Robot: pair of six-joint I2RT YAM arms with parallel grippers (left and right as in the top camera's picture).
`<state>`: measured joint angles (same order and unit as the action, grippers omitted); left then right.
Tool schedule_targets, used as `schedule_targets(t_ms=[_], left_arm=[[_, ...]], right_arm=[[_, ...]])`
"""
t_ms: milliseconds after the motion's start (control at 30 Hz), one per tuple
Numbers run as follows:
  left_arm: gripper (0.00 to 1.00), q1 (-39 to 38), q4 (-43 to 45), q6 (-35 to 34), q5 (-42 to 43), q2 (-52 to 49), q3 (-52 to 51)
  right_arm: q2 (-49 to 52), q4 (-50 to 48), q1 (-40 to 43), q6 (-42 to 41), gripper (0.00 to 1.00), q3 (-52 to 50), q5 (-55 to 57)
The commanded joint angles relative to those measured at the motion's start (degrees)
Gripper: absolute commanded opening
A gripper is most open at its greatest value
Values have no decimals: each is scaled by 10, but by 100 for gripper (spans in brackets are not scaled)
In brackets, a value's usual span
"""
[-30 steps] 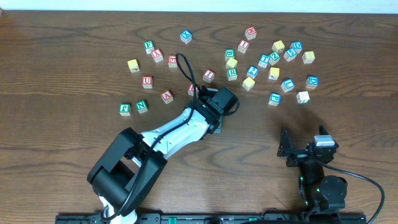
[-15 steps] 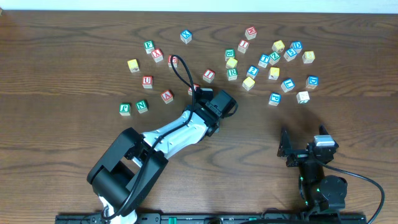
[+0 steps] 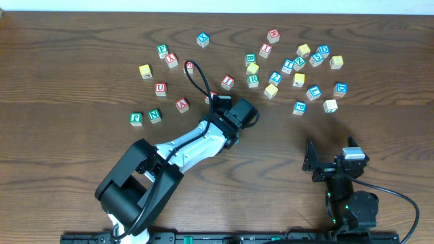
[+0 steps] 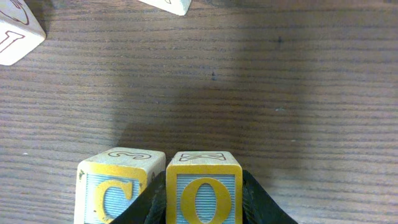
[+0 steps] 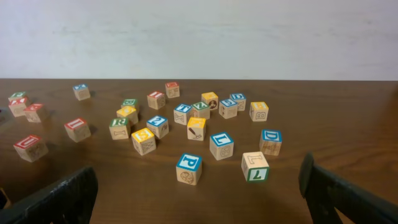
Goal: Spell out CORL
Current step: 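Carry the O block beside the C block and lower it, then align the O block to the right of the C block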
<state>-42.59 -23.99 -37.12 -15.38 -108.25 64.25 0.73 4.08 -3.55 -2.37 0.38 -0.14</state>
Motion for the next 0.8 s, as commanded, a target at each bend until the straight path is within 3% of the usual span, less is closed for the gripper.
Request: schedule_targets(t_ms=[0, 767], left_arm=[[7, 1, 6, -16, -7, 2, -9], [7, 0, 20, -31, -3, 2, -26]], right_arm=[[-2, 2, 4, -4, 99, 0, 4], [-2, 2, 4, -4, 99, -1, 4]])
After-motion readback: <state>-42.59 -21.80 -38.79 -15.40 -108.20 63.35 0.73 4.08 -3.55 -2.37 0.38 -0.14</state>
